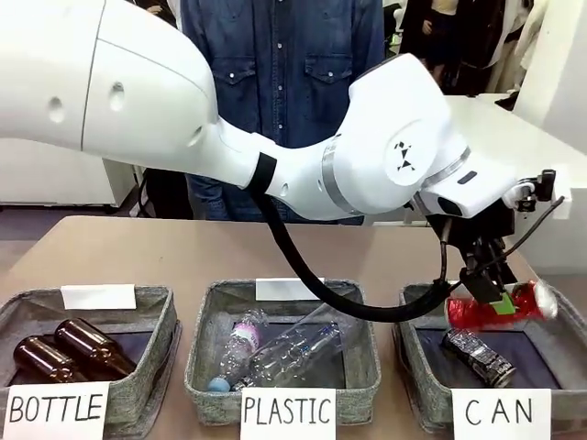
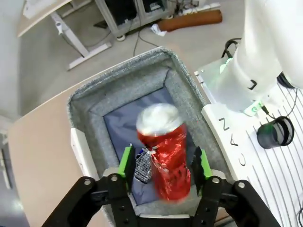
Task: Sort the can waste into the basket.
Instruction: Pick up the can waste from the table and place it in the right Fabric basket.
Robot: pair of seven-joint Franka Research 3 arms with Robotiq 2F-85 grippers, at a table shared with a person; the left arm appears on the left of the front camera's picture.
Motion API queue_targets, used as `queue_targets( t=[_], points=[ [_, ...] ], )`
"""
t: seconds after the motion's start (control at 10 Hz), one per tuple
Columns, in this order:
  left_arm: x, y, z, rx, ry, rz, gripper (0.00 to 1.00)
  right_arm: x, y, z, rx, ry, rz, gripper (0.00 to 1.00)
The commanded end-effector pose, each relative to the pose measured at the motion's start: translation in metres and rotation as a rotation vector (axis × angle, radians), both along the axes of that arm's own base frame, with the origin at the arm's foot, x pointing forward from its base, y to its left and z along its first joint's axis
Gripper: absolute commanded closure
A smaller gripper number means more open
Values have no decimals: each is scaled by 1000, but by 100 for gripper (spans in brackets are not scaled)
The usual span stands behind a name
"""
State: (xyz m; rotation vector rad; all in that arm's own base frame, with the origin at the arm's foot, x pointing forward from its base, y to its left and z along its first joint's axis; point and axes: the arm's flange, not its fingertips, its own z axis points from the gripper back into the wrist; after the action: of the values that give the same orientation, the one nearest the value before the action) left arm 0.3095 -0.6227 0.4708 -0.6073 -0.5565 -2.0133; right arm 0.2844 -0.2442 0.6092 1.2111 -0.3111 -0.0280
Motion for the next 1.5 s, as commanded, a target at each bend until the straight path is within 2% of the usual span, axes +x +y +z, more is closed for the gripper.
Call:
queue_targets(
  t=[0.0, 0.4, 0.5, 0.6, 0.7, 0.8, 0.9, 1.0, 1.1, 1.2, 1.3, 1.4],
  points=[
    [0, 1, 6, 7, 3, 13, 0, -1, 0, 4, -1, 7, -5, 0],
    [1, 14, 16, 3, -12, 14, 0, -1, 0, 4, -1, 7, -5, 0],
    [2, 28, 25, 50, -16, 5, 0, -1, 0, 4, -1, 7, -5, 0],
    [-1, 50, 40, 125, 22, -32, 0, -1, 0, 4, -1, 7, -5, 0],
    [-6, 80, 56, 201, 2, -6, 0, -1, 0, 4, -1, 7, -5, 0],
    [-6, 120, 77, 256, 57, 106, 0, 0, 0, 0, 0, 0, 0, 0],
    [2, 152, 92, 268, 225, 308, 0, -5, 9, 10, 24, -123, -12, 0],
    [10, 186, 100, 333, 433, 496, 0, 3, 30, 7, -5, -145, 76, 0],
    [19, 228, 103, 384, 506, 687, 0, 17, 51, 1, 2, -150, 163, 0],
    [27, 274, 103, 419, 616, 784, 0, 32, 74, -6, -31, -113, 221, 0],
    [39, 330, 104, 404, 759, 876, 0, 43, 111, -11, -51, -101, 316, 0],
    [55, 382, 105, 346, 879, 1051, 0, 53, 150, -18, -66, -99, 402, 0]
  ],
)
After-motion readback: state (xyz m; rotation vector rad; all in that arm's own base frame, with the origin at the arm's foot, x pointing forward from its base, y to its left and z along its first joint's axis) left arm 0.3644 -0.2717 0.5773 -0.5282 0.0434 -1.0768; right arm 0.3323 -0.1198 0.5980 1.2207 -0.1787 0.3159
